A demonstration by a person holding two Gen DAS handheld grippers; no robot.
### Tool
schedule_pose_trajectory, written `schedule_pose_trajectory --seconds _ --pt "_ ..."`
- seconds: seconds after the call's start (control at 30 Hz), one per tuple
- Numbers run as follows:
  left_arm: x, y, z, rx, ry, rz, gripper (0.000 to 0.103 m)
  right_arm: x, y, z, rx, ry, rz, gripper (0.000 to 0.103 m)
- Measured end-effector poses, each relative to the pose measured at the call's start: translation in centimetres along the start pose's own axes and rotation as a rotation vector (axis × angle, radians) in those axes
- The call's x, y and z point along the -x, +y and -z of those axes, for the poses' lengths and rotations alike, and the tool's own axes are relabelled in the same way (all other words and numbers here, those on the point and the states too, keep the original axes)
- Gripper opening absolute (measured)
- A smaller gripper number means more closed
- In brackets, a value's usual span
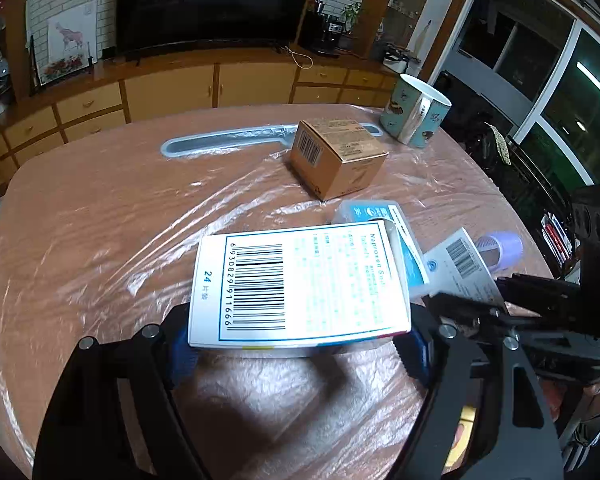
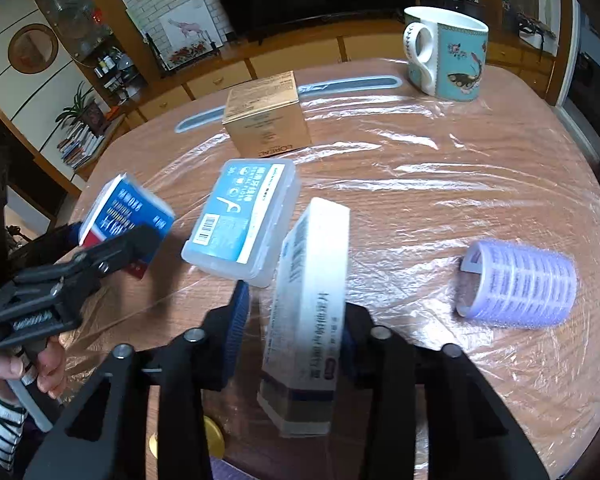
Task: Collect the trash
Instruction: 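Grasp the white medicine box with the left tool while the right tool grasps the white strip box, then carry both held boxes over the black trash bin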
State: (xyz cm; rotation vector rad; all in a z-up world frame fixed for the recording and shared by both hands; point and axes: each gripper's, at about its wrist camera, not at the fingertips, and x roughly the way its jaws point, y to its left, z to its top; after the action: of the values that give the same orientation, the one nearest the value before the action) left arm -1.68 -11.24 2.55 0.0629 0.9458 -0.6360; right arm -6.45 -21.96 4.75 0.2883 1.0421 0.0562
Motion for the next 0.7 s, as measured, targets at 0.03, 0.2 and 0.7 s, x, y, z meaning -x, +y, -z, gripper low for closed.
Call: schedule_pose_trajectory --seconds 0.03,0.2,0.7 --pt "0.2 0.0 0.1 0.0 -0.001 -0.007 0.08 0.2 -0.1 0.1 0.006 -0.005 0.009 0.019" --pt "1.4 0.0 0.8 0.033 -0.018 -0.02 0.08 1.5 -0.7 0.0 0.014 -0.028 -0.003 0.018" --pt "6.3 -2.1 3.9 0.073 -0.066 -0.069 0.08 7.9 -0.2 1.0 0.071 -0.103 -0.105 0.018"
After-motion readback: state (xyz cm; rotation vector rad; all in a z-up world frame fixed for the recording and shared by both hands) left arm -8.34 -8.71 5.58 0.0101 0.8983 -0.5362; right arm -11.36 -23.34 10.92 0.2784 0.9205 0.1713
